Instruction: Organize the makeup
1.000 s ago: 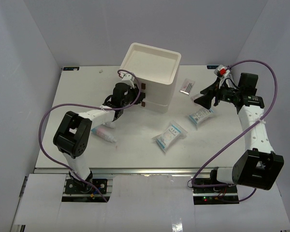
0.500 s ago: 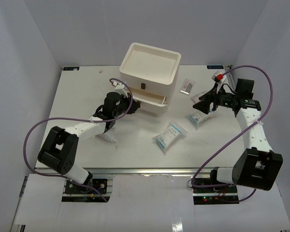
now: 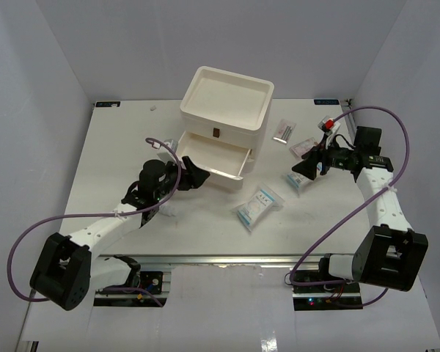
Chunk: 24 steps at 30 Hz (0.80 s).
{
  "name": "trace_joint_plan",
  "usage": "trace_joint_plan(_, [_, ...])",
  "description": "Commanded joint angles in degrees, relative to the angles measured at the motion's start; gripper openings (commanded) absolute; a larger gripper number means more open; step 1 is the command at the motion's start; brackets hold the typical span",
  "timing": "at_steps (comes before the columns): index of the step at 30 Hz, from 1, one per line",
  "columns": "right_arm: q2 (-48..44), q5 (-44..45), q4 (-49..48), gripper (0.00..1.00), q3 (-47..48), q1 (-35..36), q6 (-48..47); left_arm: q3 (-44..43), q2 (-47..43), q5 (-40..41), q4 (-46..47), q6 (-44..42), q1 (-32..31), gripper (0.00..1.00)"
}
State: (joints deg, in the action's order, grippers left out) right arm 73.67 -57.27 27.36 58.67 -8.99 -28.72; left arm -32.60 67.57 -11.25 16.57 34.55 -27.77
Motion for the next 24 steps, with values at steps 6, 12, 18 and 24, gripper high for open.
trace_joint_plan(6, [0.6, -1.7, 9.6, 0.78, 2.1, 0.4, -9.5, -2.6, -12.1, 3.6, -7.1, -2.3, 0.0, 0.87])
trace_joint_plan(12, [2.2, -2.1, 37.9, 0.81, 5.6, 9.6, -56.5, 0.1, -22.3, 3.8, -13.7, -2.5, 0.0, 0.97])
trace_joint_plan(18, [0.4, 8.6, 34.5, 0.82, -1.4, 22.6, -73.0, 5.6, -27.1, 3.3, -15.7, 4.9, 0.1, 0.98])
trace_joint_plan(24, [0.0, 16.4, 20.9, 0.79, -6.5, 30.3, -67.5, 8.2, -30.3, 6.8, -16.0, 8.9, 0.1, 0.98])
